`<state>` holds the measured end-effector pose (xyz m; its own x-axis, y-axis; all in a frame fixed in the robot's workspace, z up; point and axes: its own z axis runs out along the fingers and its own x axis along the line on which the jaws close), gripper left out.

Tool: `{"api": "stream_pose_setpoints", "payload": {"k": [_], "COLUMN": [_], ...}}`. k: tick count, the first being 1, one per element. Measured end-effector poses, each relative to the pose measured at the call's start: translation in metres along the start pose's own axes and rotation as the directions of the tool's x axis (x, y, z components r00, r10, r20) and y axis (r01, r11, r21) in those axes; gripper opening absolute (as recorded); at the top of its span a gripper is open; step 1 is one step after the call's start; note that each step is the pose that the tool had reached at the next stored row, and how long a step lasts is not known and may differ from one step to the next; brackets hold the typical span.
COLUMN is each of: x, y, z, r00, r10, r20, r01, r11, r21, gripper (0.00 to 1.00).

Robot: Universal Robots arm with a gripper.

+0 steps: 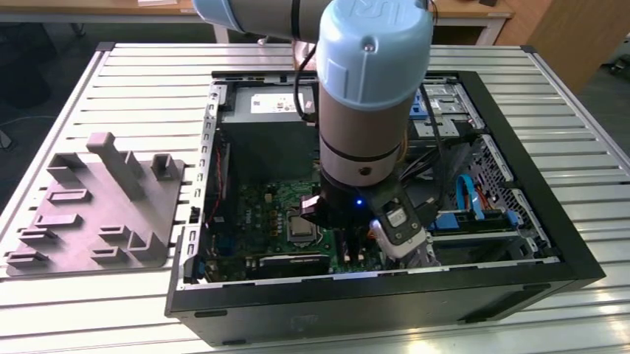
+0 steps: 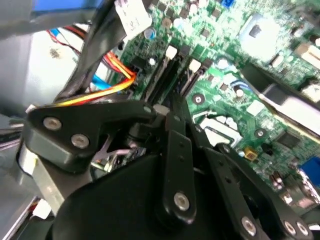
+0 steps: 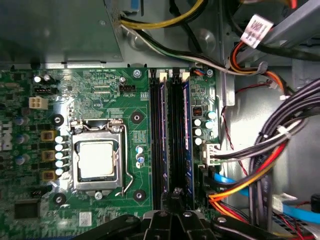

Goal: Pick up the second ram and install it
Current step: 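Press down the second ram until it locks into place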

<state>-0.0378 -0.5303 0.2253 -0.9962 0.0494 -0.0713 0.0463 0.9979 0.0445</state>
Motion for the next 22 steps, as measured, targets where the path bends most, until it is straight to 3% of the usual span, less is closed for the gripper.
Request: {"api": "stream_pose_setpoints", "payload": {"k": [8, 15, 22], "x": [-0.0021, -0.0021, -0.001], "y": [0.0012, 0.0025, 0.0261], "z": [-0.0289, -0.0305, -0.0294], "r00": [1.0, 1.0, 1.0], "r10": [0.0, 0.0, 0.0], "r20": [-0.0001, -0.0001, 0.0], "r01": [0.0, 0.0, 0.0], "r11": [1.0, 1.0, 1.0], "r21": [0.0006, 0.0009, 0.0004], "gripper": [0.1, 0.1, 0.1]}}
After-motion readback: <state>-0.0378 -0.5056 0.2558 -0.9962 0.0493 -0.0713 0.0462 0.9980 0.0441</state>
